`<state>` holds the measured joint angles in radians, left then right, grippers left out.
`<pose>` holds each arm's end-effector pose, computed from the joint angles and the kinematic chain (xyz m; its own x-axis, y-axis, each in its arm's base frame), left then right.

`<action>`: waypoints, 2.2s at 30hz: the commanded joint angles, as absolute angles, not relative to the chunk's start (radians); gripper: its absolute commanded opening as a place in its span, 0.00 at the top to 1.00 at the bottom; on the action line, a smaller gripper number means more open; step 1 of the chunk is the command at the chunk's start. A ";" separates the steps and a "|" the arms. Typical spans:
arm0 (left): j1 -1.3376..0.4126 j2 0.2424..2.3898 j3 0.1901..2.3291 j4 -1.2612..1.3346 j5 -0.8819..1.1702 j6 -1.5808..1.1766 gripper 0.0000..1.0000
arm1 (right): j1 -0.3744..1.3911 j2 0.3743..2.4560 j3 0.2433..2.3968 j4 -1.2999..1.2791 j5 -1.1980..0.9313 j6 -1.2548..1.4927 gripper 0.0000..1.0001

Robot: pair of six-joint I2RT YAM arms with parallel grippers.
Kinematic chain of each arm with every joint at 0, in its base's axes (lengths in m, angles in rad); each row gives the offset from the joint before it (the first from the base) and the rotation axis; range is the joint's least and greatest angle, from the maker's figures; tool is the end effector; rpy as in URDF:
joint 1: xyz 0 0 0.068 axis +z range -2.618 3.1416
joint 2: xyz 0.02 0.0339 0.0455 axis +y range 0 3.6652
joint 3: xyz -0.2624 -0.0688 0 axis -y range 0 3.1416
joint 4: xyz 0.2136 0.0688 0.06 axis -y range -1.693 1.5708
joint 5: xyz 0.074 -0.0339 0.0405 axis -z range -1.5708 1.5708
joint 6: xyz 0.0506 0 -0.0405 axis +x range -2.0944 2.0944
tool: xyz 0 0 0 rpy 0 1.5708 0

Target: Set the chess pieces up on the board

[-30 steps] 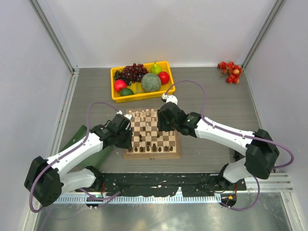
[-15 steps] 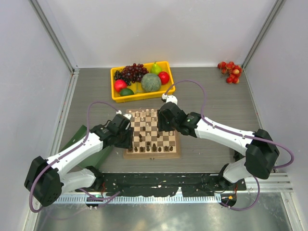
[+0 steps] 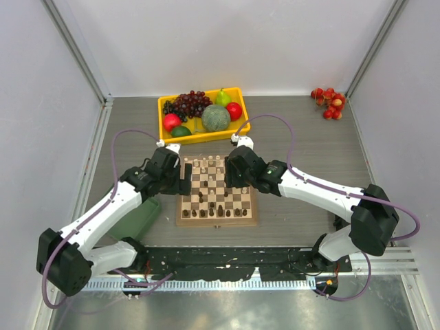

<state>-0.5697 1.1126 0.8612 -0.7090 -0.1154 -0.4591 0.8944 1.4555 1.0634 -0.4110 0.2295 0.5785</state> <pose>0.1690 -0.1013 0.2520 -0.8314 0.0098 -0.5556 0.1247 0.9776 -0.1694 0.1941 0.2234 0.2593 -0.7383 -0.0691 -0.6710 -0.3067 0.9203 0.2427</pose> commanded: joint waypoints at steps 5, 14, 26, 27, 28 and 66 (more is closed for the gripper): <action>-0.526 1.253 0.965 -0.692 -0.080 -0.399 0.19 | 0.891 1.442 1.071 -0.374 0.239 0.583 0.51; -0.525 1.387 1.023 -0.658 -0.049 -0.388 0.34 | 0.893 1.440 1.071 -0.373 0.245 0.583 0.51; -0.511 1.480 1.052 -0.650 -0.031 -0.365 0.54 | 0.891 1.447 1.078 -0.374 0.249 0.577 0.51; -0.511 1.485 1.051 -0.650 -0.029 -0.364 0.55 | 0.888 1.448 1.078 -0.374 0.249 0.575 0.51; -0.511 1.489 1.049 -0.647 -0.029 -0.364 0.56 | 0.890 1.447 1.080 -0.374 0.250 0.577 0.51; -0.509 1.355 0.871 -0.649 0.069 -0.403 0.92 | 0.887 1.465 1.075 -0.374 0.233 0.575 0.51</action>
<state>-0.5121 1.4170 0.9112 -0.6552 0.0387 -0.3824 0.8921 1.4559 1.0634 -0.4110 0.2298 0.5774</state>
